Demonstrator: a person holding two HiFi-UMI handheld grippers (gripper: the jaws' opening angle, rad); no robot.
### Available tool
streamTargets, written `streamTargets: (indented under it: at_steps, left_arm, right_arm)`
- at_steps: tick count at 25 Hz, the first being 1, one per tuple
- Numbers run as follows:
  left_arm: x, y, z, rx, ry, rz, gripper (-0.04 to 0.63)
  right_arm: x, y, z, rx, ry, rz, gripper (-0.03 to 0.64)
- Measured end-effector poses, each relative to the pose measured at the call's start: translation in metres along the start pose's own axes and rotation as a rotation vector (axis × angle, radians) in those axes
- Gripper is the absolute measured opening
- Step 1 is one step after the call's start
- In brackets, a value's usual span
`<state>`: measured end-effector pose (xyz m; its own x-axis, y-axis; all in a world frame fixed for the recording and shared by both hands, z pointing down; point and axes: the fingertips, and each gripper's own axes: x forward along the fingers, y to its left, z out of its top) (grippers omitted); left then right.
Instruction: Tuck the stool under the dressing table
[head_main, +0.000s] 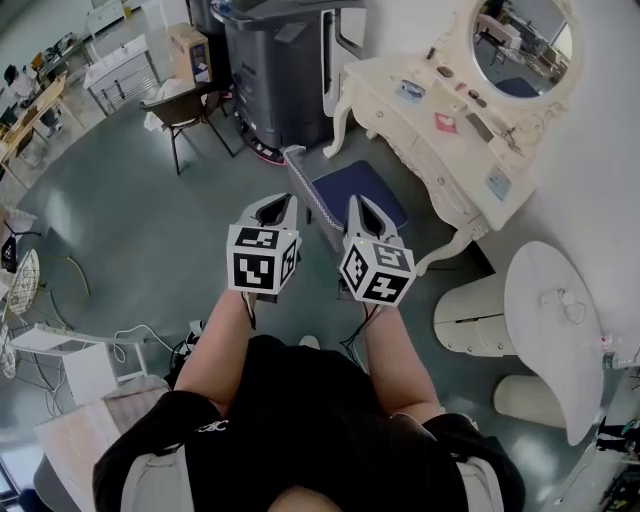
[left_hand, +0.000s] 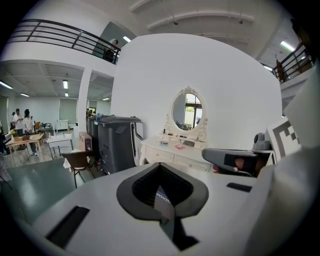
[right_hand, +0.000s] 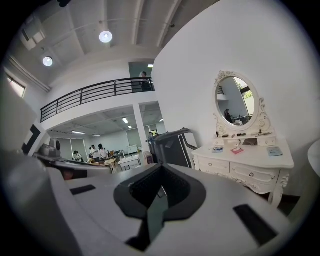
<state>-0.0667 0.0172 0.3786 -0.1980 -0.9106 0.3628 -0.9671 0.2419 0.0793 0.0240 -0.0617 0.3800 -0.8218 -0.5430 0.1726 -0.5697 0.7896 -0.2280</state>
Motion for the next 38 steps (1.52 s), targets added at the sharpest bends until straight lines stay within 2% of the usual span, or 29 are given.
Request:
streamTargets:
  at_steps: [5, 13, 20, 27, 32, 38]
  left_arm:
    - [0.021, 0.012, 0.005, 0.004, 0.02, 0.004, 0.0]
    - [0.08, 0.034, 0.009, 0.04, 0.052, -0.07, 0.0]
    - [0.154, 0.073, 0.041, 0.089, 0.062, -0.206, 0.0]
    - [0.217, 0.121, 0.048, 0.091, 0.152, -0.336, 0.0]
    - [0.245, 0.136, 0.045, 0.168, 0.194, -0.42, 0.0]
    - [0.265, 0.126, 0.033, 0.266, 0.246, -0.562, 0.0]
  right_arm:
    - [0.02, -0.008, -0.002, 0.003, 0.021, -0.004, 0.008]
    - [0.068, -0.032, -0.01, 0.032, 0.043, -0.077, 0.008]
    - [0.133, -0.052, -0.003, 0.03, 0.033, -0.209, 0.008]
    - [0.175, -0.065, 0.005, 0.061, 0.044, -0.39, 0.008]
    - [0.187, -0.067, -0.005, 0.105, 0.042, -0.497, 0.008]
    - [0.172, -0.072, -0.027, 0.157, 0.057, -0.622, 0.008]
